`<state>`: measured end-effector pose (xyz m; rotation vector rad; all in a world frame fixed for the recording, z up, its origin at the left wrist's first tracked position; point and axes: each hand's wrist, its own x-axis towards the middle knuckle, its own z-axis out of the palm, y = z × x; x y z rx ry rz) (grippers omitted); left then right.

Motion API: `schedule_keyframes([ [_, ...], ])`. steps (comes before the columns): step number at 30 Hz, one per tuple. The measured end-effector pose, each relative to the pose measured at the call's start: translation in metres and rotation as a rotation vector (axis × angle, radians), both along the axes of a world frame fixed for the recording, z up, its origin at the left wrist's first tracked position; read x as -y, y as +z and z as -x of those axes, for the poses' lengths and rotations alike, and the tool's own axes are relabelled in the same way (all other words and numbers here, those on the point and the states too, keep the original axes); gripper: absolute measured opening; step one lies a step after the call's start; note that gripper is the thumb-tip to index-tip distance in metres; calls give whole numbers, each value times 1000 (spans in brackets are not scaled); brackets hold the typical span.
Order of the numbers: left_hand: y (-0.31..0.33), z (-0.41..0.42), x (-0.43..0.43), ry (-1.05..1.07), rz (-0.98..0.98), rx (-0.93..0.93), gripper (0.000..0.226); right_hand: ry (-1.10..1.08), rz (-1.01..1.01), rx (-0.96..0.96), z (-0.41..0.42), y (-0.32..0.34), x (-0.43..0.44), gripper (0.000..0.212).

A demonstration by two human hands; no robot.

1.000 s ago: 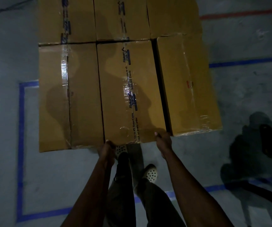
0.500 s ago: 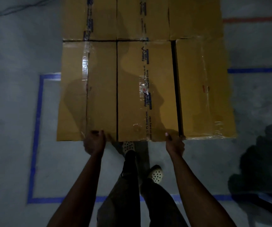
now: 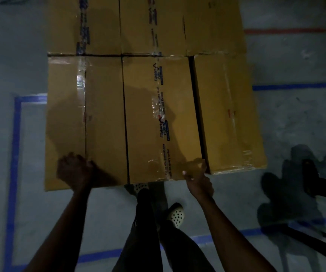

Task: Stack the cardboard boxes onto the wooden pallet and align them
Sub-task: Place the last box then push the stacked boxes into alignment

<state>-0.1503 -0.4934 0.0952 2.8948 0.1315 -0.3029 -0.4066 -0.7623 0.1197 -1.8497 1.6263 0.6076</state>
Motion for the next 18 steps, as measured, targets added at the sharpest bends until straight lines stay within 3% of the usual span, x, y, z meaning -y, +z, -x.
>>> schedule_keyframes([
  [2, 10, 36, 45, -246, 205, 76, 45, 54, 21, 18, -4, 8, 1, 98],
  [4, 20, 81, 98, -503, 457, -97, 44, 29, 78, 77, -9, 16, 13, 89],
  [8, 40, 151, 213, -484, 847, -472, 30, -26, 313, 324, -4, 7, 78, 66],
  [10, 38, 170, 264, -472, 891, -531, 39, -35, 452, 384, 3, -1, 126, 63],
  [13, 26, 184, 321, -416, 940, -656, 58, -119, 560, 236, 12, -14, 205, 84],
  [15, 11, 186, 346, -316, 932, -734, 71, -240, 501, 141, 16, -24, 249, 107],
  [18, 5, 185, 368, -128, 827, -767, 69, -290, 191, 177, 22, -31, 285, 121],
])
